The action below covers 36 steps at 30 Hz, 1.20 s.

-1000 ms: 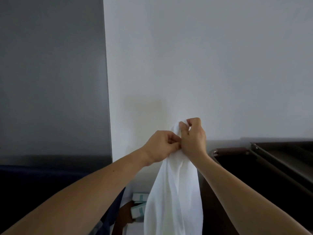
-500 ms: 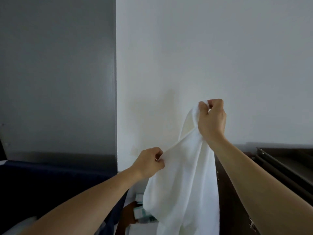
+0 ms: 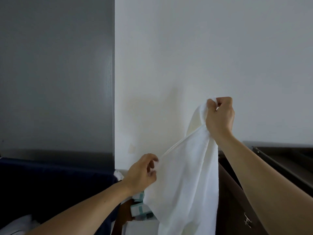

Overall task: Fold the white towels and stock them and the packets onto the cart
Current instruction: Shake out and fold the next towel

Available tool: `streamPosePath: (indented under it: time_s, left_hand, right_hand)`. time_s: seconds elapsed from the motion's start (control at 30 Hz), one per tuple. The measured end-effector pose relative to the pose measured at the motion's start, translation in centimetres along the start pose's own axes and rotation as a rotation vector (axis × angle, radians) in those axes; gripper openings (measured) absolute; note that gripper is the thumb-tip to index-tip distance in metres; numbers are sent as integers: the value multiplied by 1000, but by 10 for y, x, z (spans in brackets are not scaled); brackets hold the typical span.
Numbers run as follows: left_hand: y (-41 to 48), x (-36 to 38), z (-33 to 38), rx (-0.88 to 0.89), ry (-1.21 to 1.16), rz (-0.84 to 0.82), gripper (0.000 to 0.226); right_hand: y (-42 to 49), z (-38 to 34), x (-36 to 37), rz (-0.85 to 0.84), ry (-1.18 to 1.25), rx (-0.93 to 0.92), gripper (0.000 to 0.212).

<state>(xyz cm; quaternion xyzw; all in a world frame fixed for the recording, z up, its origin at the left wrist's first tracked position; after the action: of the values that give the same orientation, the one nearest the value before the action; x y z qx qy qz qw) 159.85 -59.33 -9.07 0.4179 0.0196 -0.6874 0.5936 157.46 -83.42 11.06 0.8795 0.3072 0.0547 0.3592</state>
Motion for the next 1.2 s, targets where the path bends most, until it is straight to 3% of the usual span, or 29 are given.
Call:
streamPosePath:
  time_s: [0.07, 0.13, 0.2, 0.27, 0.33, 0.4, 0.57, 0.7, 0.77, 0.83, 0.93, 1.07, 1.2]
  left_hand:
    - [-2, 8, 4, 11, -23, -72, 20]
    - [-9, 22, 5, -25, -79, -260, 10]
    - [-18, 35, 3, -54, -50, -454, 23]
    - [-32, 47, -6, -122, 64, -643, 35]
    - [-43, 52, -18, -150, 204, -783, 30]
    - [-45, 51, -22, -83, 339, -821, 23]
    - [-31, 44, -33, 220, 681, -700, 40]
    - [-20, 21, -53, 118, 599, -567, 32]
    - [-17, 12, -57, 164, 635, -542, 35]
    - [-13, 3, -61, 159, 588, -461, 47]
    - [-6, -23, -69, 31, 343, -192, 72]
    - [-5, -48, -77, -56, 89, 97, 49]
    - [-2, -56, -82, -229, -40, 143, 21]
  right_hand:
    - [-1, -2, 1, -4, 0, 1, 14]
    - [-2, -2, 2, -5, -3, -7, 14]
    - [-1, 0, 2, 0, -9, -8, 14]
    - [0, 2, 2, 2, -16, -5, 14]
    - [1, 3, 0, 4, -22, -9, 14]
    - [3, 4, -3, 7, -24, -16, 14]
    - [8, 13, -14, 28, -37, 7, 13]
    - [15, 22, -26, 59, -64, 14, 13]
    - [17, 26, -31, 70, -75, 24, 13]
    - [18, 29, -34, 78, -81, 34, 12]
    - [20, 32, -39, 99, -80, 40, 11]
    - [21, 37, -44, 109, -89, 55, 13]
    - [21, 42, -44, 115, -100, 71, 14]
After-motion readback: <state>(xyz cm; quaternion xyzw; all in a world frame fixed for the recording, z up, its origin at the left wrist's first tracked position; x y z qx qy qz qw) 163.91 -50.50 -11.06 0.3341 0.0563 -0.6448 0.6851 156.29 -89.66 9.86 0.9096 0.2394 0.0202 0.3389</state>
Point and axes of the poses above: each hand's wrist, its own y-axis towards the middle knuckle, its own x-axis out of the palm, z = x × y, the point moved 7 cm from there along y, towards the middle knuckle, and after that the axes turned 6 degrees about z, right-handed, at the moved point
